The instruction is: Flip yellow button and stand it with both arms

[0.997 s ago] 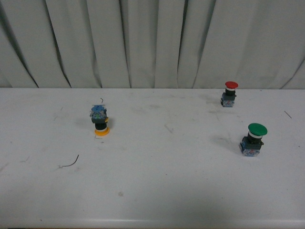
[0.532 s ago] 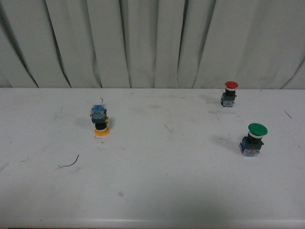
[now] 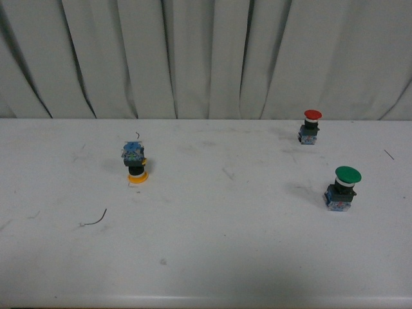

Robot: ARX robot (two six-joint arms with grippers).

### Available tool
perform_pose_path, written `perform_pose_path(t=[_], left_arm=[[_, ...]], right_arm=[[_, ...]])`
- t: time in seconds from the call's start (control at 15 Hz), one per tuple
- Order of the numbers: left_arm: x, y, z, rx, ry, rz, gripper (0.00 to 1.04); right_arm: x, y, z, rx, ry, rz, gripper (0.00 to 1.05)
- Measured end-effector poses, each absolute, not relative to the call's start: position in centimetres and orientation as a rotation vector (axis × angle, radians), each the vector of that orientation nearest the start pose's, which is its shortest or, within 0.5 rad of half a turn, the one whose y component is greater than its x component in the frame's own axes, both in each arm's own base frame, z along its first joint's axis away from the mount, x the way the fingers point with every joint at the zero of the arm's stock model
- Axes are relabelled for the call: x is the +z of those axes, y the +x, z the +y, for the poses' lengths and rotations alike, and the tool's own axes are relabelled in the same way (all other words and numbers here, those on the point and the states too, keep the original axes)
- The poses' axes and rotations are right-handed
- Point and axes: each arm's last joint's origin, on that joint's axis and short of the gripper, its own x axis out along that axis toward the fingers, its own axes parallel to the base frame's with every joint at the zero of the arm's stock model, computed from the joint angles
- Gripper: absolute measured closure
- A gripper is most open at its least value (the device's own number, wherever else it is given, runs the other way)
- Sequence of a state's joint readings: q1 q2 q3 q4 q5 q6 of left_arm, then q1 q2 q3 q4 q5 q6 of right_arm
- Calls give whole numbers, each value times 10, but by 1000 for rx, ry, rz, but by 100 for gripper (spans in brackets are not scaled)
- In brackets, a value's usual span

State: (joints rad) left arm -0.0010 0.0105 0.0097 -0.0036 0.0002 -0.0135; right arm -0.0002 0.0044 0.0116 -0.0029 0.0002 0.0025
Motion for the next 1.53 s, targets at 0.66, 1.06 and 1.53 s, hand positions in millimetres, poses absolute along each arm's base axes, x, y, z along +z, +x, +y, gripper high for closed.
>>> perform_pose_path(t=[0.66, 1.06, 1.53], left_arm=[[212, 169, 6, 89, -173, 129, 7], [213, 337, -12, -44, -117, 392, 7], [204, 420, -67, -149, -34, 631, 7]], right_arm=[[167, 97, 0, 0, 2, -4, 7], [167, 97, 0, 0, 2, -4, 7], [167, 97, 0, 0, 2, -4, 7]])
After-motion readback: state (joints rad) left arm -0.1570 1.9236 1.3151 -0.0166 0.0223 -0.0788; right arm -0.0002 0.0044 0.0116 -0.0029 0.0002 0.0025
